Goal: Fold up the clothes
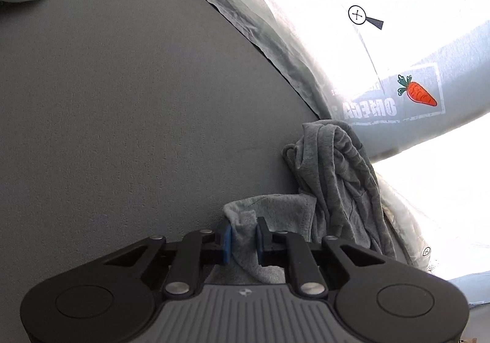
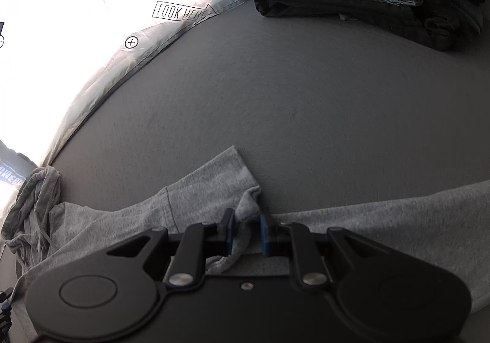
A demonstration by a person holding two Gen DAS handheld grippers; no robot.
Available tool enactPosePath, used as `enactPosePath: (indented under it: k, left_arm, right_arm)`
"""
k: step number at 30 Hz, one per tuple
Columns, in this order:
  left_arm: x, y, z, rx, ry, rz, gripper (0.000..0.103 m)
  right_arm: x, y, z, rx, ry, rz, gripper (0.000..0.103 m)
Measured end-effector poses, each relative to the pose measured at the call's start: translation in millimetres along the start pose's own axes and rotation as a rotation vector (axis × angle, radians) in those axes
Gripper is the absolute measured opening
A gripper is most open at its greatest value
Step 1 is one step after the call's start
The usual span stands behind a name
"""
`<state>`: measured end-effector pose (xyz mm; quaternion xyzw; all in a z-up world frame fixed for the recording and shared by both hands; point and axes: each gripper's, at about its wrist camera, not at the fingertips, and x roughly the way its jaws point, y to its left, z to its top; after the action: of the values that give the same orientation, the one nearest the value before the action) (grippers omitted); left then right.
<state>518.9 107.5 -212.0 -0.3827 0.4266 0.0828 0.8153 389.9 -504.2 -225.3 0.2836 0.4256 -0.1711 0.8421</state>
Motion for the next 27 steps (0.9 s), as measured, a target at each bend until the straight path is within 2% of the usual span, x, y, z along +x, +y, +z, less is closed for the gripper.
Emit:
enactPosePath:
  k: [4,8,11,13,16,20,24,27]
  left_arm:
    - [-6.8,-9.0,19.6,0.057,-0.077,0.088,0.015]
    - [-27.4,-19.6,39.6,0.101,-0.141,0.092,0.015]
    - [-41.1,-38.9,27.0,0.225,-0.149,0.112,0.015]
    - [-44.9,-49.7,4.7,0.317,-0.115,0.132,0.015]
    - [-44.8,-55.4,-28.7,0.391,-0.04,0.145,0.015]
    - [-40.6,-52.6,-75.0,0.428,0.062,0.17,0.016]
    - [-37.3,-48.2,-102.9,0.477,0.118,0.225,0.018]
    - [-34.4,-45.5,-109.7,0.494,0.139,0.262,0.018]
  right_arm:
    - [-0.3,-0.9,-0.4,0.001,0.0,0.005,0.017]
    - [-0.6,-2.1,-1.1,0.02,-0.007,0.014,0.018]
    - [-1.1,-4.1,-2.3,0.044,-0.016,0.022,0.019]
    - [-1.4,-5.2,-3.0,0.056,-0.02,0.027,0.019]
    - [-2.4,-7.3,-5.1,0.063,-0.029,0.04,0.02]
    - [-3.2,-11.0,-6.1,0.073,-0.036,0.065,0.021]
    - [-4.1,-13.8,-6.3,0.075,-0.044,0.087,0.017]
    - [-4.8,-13.1,-6.7,0.051,-0.052,0.101,0.015]
